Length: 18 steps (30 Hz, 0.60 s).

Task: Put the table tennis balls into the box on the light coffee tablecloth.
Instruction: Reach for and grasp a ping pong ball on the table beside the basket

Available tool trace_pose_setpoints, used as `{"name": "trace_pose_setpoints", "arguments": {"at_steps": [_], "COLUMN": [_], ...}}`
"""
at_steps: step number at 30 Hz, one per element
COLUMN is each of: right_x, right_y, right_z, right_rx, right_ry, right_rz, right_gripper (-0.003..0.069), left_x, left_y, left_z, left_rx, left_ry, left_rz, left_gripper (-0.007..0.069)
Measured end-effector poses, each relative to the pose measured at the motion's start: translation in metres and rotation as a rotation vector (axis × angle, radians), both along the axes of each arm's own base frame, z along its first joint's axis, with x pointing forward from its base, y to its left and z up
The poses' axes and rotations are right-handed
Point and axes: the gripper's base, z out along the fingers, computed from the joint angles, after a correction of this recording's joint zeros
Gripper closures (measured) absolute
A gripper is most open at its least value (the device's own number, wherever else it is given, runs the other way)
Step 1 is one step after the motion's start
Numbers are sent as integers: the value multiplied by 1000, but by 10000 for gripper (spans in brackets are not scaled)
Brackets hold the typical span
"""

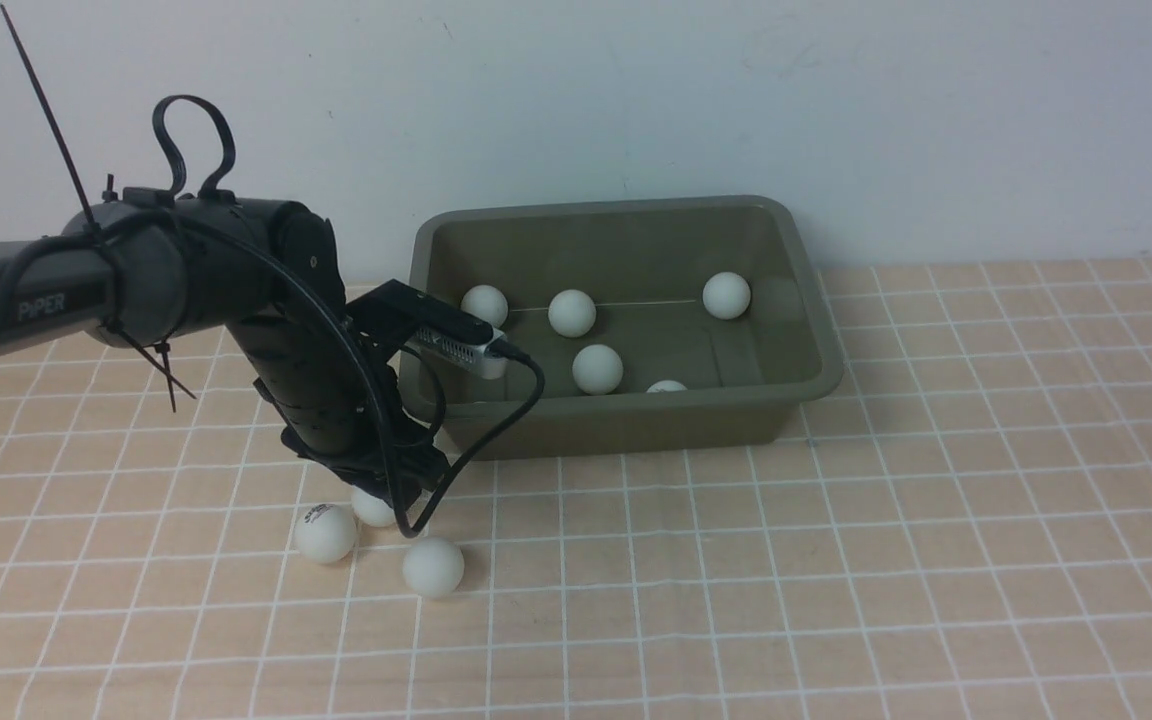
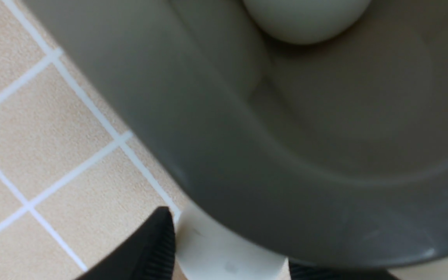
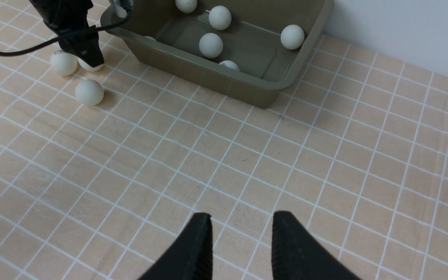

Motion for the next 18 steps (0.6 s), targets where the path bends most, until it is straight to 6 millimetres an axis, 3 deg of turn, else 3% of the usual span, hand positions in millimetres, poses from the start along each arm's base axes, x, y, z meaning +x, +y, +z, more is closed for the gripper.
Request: {"name": "trace_pose_setpoints", "arguments": {"at_steps": [12,18], "right_x": [0,0], "right_y": [0,0], "right_z": [0,0], "right_rx": [0,0], "right_ry": [0,0], "right_rz": [0,0], "right_gripper": [448,448], "left_x": [0,4], "left_y": [0,0], "left_z": [0,15], "left_rx": [1,23], "left_ry": [3,29], "left_rz": [-1,-22], "left_gripper": [334,334]}}
